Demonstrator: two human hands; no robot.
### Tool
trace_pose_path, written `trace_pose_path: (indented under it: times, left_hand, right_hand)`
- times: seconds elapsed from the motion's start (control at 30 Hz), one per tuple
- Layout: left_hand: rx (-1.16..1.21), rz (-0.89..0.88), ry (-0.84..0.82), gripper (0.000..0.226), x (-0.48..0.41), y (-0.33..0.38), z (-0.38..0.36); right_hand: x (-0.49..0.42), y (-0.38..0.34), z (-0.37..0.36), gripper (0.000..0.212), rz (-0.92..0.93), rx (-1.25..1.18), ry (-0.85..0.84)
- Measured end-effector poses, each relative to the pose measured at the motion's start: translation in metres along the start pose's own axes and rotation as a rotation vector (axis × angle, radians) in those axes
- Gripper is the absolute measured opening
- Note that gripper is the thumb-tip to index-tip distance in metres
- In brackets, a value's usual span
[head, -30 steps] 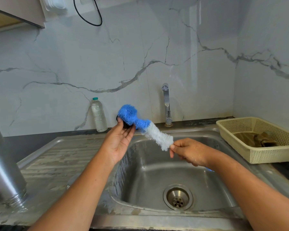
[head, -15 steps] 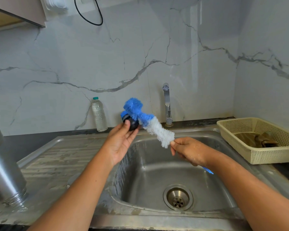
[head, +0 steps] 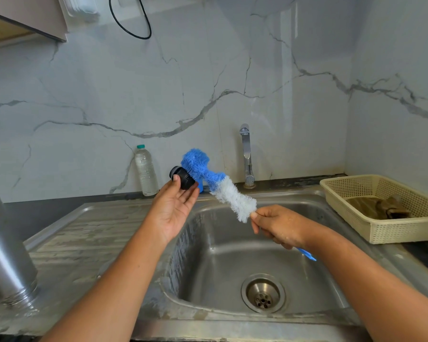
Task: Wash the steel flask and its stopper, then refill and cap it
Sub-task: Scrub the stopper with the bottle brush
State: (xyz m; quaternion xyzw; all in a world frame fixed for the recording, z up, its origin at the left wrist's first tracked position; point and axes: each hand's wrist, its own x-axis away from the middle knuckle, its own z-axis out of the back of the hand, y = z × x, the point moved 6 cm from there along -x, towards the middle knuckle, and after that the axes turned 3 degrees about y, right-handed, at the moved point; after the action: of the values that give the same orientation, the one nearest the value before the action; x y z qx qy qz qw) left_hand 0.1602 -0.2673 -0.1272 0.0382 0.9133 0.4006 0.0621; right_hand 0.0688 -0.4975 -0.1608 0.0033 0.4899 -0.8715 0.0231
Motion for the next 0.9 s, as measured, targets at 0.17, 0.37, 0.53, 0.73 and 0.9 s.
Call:
trace_pose_path:
  times: [0.17, 0.37, 0.53, 0.73, 0.9]
  left_hand:
    - [-0.032, -0.003, 0.062, 0.018, -0.002, 0.003, 0.007]
    - [0.004, -0.013, 0.069, 0.021, -0.004, 0.003, 0.008]
    - [-0.018, -0.035, 0.015, 0.037, -0.003, -0.002, 0.003]
    - [0.068, -0.095, 0.082, 0.034, -0.010, 0.009, 0.011]
    - [-0.097, 0.003, -0.028, 0.031, 0.002, -0.005, 0.001]
  right_hand:
    - [-0.001, 0.000, -0.003, 0.039, -0.004, 0.024, -0.020]
    - [-0.003, 0.001, -0.004, 0.039, 0.004, 0.044, -0.028]
    - [-0.003, 0.000, -0.005, 0.040, 0.012, 0.061, -0.022]
    - [0.003, -0.003, -0.004, 0.038, 0.007, 0.061, -0.063]
    - [0.001, -0.004, -0.004, 0.039, 0.005, 0.052, -0.038]
